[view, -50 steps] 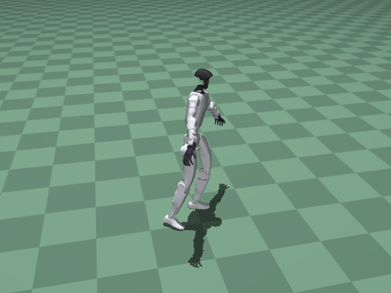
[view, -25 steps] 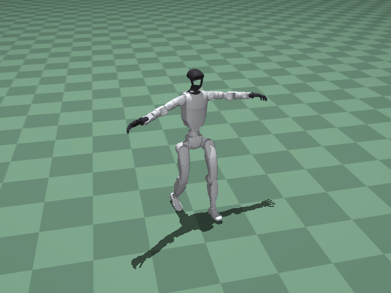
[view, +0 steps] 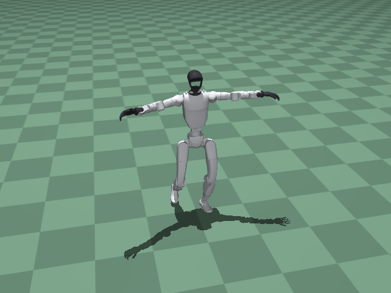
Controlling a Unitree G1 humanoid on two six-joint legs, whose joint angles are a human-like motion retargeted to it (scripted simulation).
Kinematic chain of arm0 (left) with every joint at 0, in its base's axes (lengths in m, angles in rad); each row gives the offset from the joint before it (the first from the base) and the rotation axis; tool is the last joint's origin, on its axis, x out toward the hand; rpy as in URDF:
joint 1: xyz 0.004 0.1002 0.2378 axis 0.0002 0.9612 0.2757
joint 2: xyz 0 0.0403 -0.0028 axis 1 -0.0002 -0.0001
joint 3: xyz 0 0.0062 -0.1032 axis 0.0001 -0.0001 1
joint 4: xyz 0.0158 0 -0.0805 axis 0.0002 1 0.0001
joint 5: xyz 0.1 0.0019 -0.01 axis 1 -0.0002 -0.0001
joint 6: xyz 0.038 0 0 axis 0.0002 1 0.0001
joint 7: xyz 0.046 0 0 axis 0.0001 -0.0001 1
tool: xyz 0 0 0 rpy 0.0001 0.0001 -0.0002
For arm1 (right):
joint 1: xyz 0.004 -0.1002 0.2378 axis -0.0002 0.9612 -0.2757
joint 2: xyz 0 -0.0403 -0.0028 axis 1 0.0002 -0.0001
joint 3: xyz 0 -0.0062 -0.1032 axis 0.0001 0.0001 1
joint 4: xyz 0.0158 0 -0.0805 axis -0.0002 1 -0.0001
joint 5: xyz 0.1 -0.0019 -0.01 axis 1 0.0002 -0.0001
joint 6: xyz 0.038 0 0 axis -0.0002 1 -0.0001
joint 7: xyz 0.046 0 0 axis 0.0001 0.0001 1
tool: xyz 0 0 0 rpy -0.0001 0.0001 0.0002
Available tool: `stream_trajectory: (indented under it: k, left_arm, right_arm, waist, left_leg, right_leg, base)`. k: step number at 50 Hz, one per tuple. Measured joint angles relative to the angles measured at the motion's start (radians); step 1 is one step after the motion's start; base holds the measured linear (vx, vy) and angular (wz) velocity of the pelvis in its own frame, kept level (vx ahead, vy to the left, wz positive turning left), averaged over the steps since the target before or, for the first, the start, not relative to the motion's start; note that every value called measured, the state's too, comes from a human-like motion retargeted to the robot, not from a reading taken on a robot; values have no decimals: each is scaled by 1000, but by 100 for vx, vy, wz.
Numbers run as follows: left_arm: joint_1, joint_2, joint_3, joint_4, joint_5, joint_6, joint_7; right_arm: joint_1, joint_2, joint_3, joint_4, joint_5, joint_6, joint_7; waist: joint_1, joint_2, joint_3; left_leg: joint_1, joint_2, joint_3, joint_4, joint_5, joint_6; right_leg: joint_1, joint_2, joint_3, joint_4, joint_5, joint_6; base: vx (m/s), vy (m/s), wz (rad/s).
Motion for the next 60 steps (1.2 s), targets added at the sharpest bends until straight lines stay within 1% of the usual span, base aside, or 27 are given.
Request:
stream_trajectory:
  k: [3, 5, 7, 10, 13, 15, 17, 19, 22, 24, 25, 27, 28, 30, 31, 33, 35, 40, 43, 45, 47, 49, 51, 53, 56, 58, 60]
  left_arm:
    - [40, -71, 22, 13, -16, -11, 21]
    - [91, -121, 59, 29, -18, -32, -9]
    - [138, -145, 87, 43, -33, -56, -50]
    - [138, -119, 99, 48, -69, -56, -65]
    - [58, -37, 99, 38, -65, -26, -30]
    - [37, -7, 102, 36, -62, -4, 16]
    - [68, -20, 114, 46, -67, -2, 52]
    - [143, -51, 147, 56, -78, -17, 73]
    - [270, -79, 211, 50, -100, -38, 67]
    - [320, -77, 231, 38, -111, -53, 59]
    - [340, -70, 238, 30, -116, -64, 58]
    - [354, -37, 251, 19, -106, -84, 64]
    - [350, -15, 262, 16, -82, -91, 66]
    - [329, 28, 285, 11, -21, -81, 73]
    - [322, 41, 292, 9, 6, -66, 75]
    - [326, 48, 301, 8, 39, -38, 93]
    - [362, 20, 314, 15, 31, -17, 140]
    - [572, -139, 461, 49, -31, -49, 197]
    - [680, -189, 535, 51, -79, -91, 170]
    - [714, -175, 551, 36, -120, -105, 150]
    - [690, -121, 560, 23, -128, -98, 135]
    - [641, -57, 577, 22, -96, -81, 130]
    - [608, -27, 593, 31, -59, -56, 141]
    - [605, -41, 601, 39, -60, -29, 159]
    - [631, -106, 597, 39, -96, -26, 125]
    - [651, -138, 593, 31, -110, -41, 78]
    - [663, -146, 597, 16, -117, -50, 61]
  right_arm:
    - [34, 19, 1, 17, -3, 5, 8]
    - [68, 31, -27, 44, -15, 6, 56]
    - [81, 25, -45, 63, -13, -9, 92]
    - [43, -20, -31, 70, 12, -11, 112]
    - [-32, -86, 9, 60, 74, -8, 63]
    - [-39, -117, 9, 59, 105, -18, 5]
    - [6, -117, -28, 80, 110, -31, -38]
    - [105, -90, -110, 104, 103, -31, -56]
    - [287, -25, -261, 115, 81, -3, -38]
    - [362, 1, -317, 107, 61, -3, -21]
    - [393, 7, -336, 97, 53, -12, -16]
    - [418, -14, -345, 75, 54, -54, -24]
    - [415, -35, -346, 67, 53, -74, -24]
    - [384, -92, -347, 65, 52, -88, -21]
    - [371, -119, -343, 71, 57, -85, -24]
    - [373, -152, -336, 83, 74, -81, -49]
    - [409, -145, -338, 90, 100, -82, -98]
    - [505, -44, -420, 79, 73, -80, -103]
    - [512, -53, -440, 75, 43, -87, -52]
    - [501, -88, -436, 70, 42, -82, -31]
    - [480, -137, -432, 60, 62, -70, -25]
    - [461, -176, -433, 46, 81, -71, -30]
    - [461, -182, -434, 33, 85, -81, -52]
    - [487, -141, -438, 28, 77, -80, -79]
    - [567, -19, -453, 47, 53, -41, -55]
    - [626, 58, -482, 67, 34, -12, -14]
    - [679, 106, -536, 77, 18, 0, 5]
  waist:
    - [80, 7, -21]
    - [116, 35, -36]
    - [129, 56, -36]
    - [120, 19, 14]
    - [74, -50, 78]
    - [40, -65, 85]
    - [-15, -70, 59]
    - [-73, -82, 36]
    - [-121, -125, 23]
    - [-123, -134, 18]
    - [-118, -131, 17]
    - [-89, -86, 31]
    - [-69, -52, 44]
    - [-48, -11, 81]
    - [-51, -19, 104]
    - [-44, -36, 135]
    - [11, -53, 139]
    - [188, -35, 59]
    - [230, -4, 28]
    - [222, -24, 47]
    - [176, -72, 89]
    - [134, -83, 127]
    - [106, -71, 134]
    - [61, -74, 115]
    - [-46, -111, 73]
    - [-107, -136, 41]
    - [-144, -142, 12]
  left_leg:
    - [23, 4, 26, -264, 244, -17]
    - [40, 24, -1, -439, 428, -36]
    - [45, 32, -92, -542, 515, -84]
    - [12, -4, -189, -467, 424, -97]
    - [-169, -24, -155, 63, 213, -38]
    - [-257, -4, -133, 382, 101, 2]
    - [-268, 1, -117, 532, 47, 28]
    - [-196, -20, -106, 538, 57, 20]
    - [-4, -117, -141, 391, 194, -42]
    - [111, -173, -188, 273, 309, -82]
    - [165, -184, -205, 215, 341, -99]
    - [258, -135, -195, 60, 191, -119]
    - [297, -92, -176, -33, 56, -123]
    - [307, -45, -141, -155, -164, -87]
    - [247, -56, -143, -109, -209, -33]
    - [90, -74, -141, 35, -222, 27]
    - [-29, -72, -105, 83, -134, 0]
    - [-11, -7, -36, -373, 262, -36]
    - [-42, 10, -190, -506, 397, -86]
    - [-91, -23, -248, -426, 360, -88]
    - [-212, -48, -174, -124, 233, -42]
    - [-328, -4, -114, 233, 81, 2]
    - [-362, 40, -108, 437, -14, 15]
    - [-309, 41, -98, 468, -43, 12]
    - [-98, 3, -31, 270, -14, 6]
    - [51, -35, -20, 81, 55, -17]
    - [160, -65, -88, -81, 178, -41]
  right_leg:
    - [154, 102, 125, -141, 62, 58]
    - [271, 170, 186, -305, 121, 62]
    - [377, 190, 209, -473, 173, 34]
    - [447, 116, 160, -666, 40, -13]
    - [308, 50, 115, -618, -159, -34]
    - [169, 46, 104, -547, -171, -36]
    - [74, 37, 76, -602, -62, -16]
    - [56, 20, 56, -778, 122, 17]
    - [74, -6, 74, -1046, 401, 51]
    - [61, -4, 56, -1092, 458, 47]
    - [54, 3, 33, -1083, 451, 41]
    - [10, 45, -28, -912, 333, 6]
    - [-41, 71, -54, -744, 242, -11]
    - [-157, 72, -75, -344, 69, -36]
    - [-180, 45, -60, -188, 8, -44]
    - [-178, 6, -19, 27, -85, -57]
    - [-112, -1, 35, 89, -116, -59]
    - [200, 67, 131, -280, -4, 18]
    - [360, 66, 119, -549, 187, 28]
    - [446, 17, 80, -704, 226, 17]
    - [478, -37, 15, -822, 45, 23]
    - [430, -30, -21, -837, -143, 27]
    - [307, 4, -23, -761, -216, 15]
    - [193, 25, -20, -735, -164, 22]
    - [149, 20, -24, -921, 101, 68]
    - [137, 15, -20, -1061, 288, 92]
    - [109, 20, -21, -1125, 371, 92]
  base:
    - [-111, -10, -81]
    - [-118, -18, -59]
    - [-126, -21, -36]
    - [-142, -26, 0]
    - [-146, -25, 38]
    - [-136, -16, 51]
    - [-130, -10, 92]
    - [-126, -4, 92]
    - [-127, 4, 21]
    - [-135, 9, -36]
    - [-142, 9, -64]
    - [-147, 8, -88]
    - [-149, 6, -85]
    - [-146, 3, -33]
    - [-141, -1, 32]
    - [-134, -2, 32]
    - [-123, -2, -71]
    - [-117, -17, -143]
    - [-129, -36, -77]
    - [-141, -44, 16]
    - [-146, -45, 93]
    - [-139, -34, 68]
    - [-125, -21, 11]
    - [-109, -15, 22]
    - [-96, -8, 63]
    - [-97, 0, 41]
    - [-103, 2, 1]
